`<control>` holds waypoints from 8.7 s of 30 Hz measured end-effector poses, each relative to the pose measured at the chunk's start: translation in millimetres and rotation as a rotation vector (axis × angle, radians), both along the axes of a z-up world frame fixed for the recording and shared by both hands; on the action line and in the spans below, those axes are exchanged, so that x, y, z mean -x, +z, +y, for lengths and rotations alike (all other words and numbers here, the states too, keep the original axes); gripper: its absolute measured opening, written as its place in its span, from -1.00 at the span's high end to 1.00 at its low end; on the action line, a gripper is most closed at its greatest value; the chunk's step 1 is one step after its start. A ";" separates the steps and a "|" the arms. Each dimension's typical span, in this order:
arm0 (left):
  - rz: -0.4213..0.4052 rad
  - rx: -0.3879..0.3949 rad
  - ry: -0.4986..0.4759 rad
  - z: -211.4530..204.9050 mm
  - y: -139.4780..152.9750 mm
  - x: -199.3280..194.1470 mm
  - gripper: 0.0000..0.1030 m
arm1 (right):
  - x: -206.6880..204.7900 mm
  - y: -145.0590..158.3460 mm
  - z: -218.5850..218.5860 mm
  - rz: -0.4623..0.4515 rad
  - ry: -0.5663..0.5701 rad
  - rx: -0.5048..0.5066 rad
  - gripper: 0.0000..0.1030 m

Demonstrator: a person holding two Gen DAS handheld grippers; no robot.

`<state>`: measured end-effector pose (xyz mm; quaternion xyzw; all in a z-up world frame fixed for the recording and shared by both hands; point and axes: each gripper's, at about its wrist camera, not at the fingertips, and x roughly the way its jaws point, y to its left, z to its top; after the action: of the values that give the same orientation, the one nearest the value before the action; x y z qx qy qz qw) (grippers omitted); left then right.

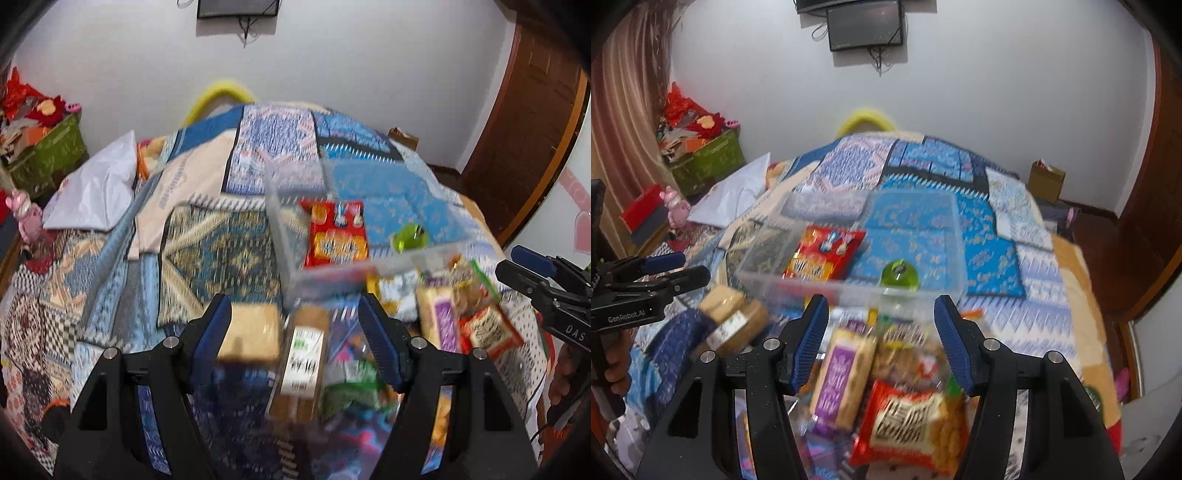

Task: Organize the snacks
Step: 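Grasp the brown biscuit roll with the left tool while the right tool grasps the purple-labeled roll, then lower both rolls into the clear box and open both tools, then grasp the square wrapped cake with the left tool while the right tool grasps the barcode biscuit pack, then lower the cake and biscuit pack into the clear box and open both tools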

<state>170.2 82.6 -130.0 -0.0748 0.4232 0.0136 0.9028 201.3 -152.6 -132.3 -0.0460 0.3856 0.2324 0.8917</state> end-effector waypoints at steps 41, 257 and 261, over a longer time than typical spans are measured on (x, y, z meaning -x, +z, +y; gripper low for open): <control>0.100 0.072 -0.060 -20.1 -73.3 13.2 0.27 | 19.4 -74.7 27.7 0.116 0.026 0.091 0.13; -0.026 0.041 -0.072 -70.5 11.6 -113.8 -0.54 | -79.1 -9.6 1.0 0.034 0.016 0.079 0.02; -0.059 0.017 -0.070 -70.0 32.7 -89.6 -0.55 | -60.2 11.2 -6.3 -0.010 0.013 0.075 -0.02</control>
<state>259.8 12.6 -97.3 -0.0681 0.3987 -0.0236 0.9142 261.5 -158.8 -121.0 -0.0830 0.3892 0.2236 0.8897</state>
